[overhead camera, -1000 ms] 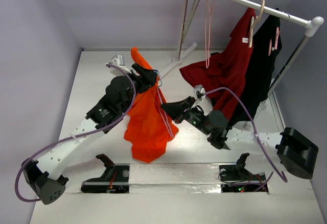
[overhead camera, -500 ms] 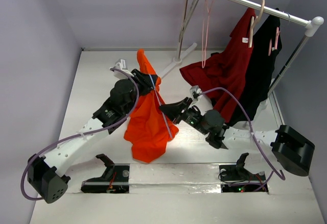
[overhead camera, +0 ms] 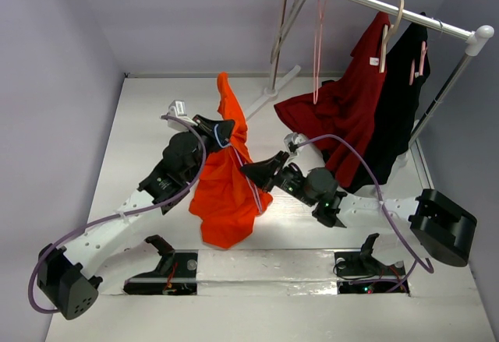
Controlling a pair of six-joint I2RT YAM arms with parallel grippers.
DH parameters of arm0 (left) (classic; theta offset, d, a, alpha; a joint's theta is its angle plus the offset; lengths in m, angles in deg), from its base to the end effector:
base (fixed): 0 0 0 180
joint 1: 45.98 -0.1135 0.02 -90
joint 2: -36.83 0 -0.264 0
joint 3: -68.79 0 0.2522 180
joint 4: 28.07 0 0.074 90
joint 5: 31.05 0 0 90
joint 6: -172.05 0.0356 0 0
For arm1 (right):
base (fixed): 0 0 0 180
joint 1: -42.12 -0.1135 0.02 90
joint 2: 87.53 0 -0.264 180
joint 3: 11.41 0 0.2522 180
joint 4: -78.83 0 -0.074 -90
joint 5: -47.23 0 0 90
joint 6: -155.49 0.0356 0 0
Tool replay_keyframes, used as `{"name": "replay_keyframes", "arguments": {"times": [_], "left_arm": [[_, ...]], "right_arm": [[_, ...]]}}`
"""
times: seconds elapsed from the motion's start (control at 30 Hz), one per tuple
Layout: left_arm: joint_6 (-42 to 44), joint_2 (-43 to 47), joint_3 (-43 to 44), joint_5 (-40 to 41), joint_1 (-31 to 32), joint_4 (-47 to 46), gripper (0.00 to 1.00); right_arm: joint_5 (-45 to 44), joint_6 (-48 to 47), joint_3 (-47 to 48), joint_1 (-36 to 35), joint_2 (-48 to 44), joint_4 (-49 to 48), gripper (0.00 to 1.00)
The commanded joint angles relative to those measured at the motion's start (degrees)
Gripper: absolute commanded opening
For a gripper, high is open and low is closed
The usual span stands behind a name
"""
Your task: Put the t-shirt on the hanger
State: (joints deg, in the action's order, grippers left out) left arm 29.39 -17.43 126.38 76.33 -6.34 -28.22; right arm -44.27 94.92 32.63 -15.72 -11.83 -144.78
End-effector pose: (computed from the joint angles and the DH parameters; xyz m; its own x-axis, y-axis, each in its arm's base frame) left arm 0.1803 -0.1356 0.3490 -0.2732 -0.7590 -0.5910 0.2672 0.5303 -0.8046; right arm 0.1481 0.2337 0.2596 -0.3131 0.4248 -0.8494 -0.7794 0.3962 0.4854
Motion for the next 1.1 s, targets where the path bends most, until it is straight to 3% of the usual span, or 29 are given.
{"name": "replay_keyframes", "arguments": {"times": [0.0, 0.07, 0.1, 0.2, 0.3, 0.6, 0.8, 1.07], "left_arm": [[0.7, 2.0, -0.2, 1.5, 0.0, -0.2, 0.00], [0.9, 2.3, -0.1, 1.9, 0.0, 0.3, 0.00], [0.9, 2.6, 0.0, 2.0, 0.0, 0.9, 0.00], [1.0, 2.8, 0.5, 2.0, 0.0, 1.8, 0.00], [1.0, 3.1, 0.8, 1.9, -0.5, 2.4, 0.00], [0.8, 3.5, 2.5, 0.6, -0.5, 4.3, 0.00], [1.0, 3.7, 3.8, -0.5, -0.5, 5.1, 0.00], [0.7, 4.5, 3.6, -1.1, -0.5, 4.9, 0.00]], "right_arm": [[-3.3, 0.9, 2.6, -0.1, -2.6, -0.5, 0.02], [-3.7, 0.7, 2.9, -0.1, -3.5, 4.9, 0.10], [-4.0, 0.8, 2.9, -0.1, -4.0, 6.5, 0.23], [-5.2, 0.7, 2.2, -0.1, -6.3, 13.8, 0.43], [-7.4, 0.5, 0.3, -0.1, -9.7, 18.6, 0.52], [-8.3, -5.6, -6.7, -0.1, -12.6, 25.5, 0.53], [0.1, -7.0, -15.5, 3.3, -13.2, 16.0, 0.54], [4.0, -9.4, -11.6, 6.3, -3.6, 12.5, 0.56]]}}
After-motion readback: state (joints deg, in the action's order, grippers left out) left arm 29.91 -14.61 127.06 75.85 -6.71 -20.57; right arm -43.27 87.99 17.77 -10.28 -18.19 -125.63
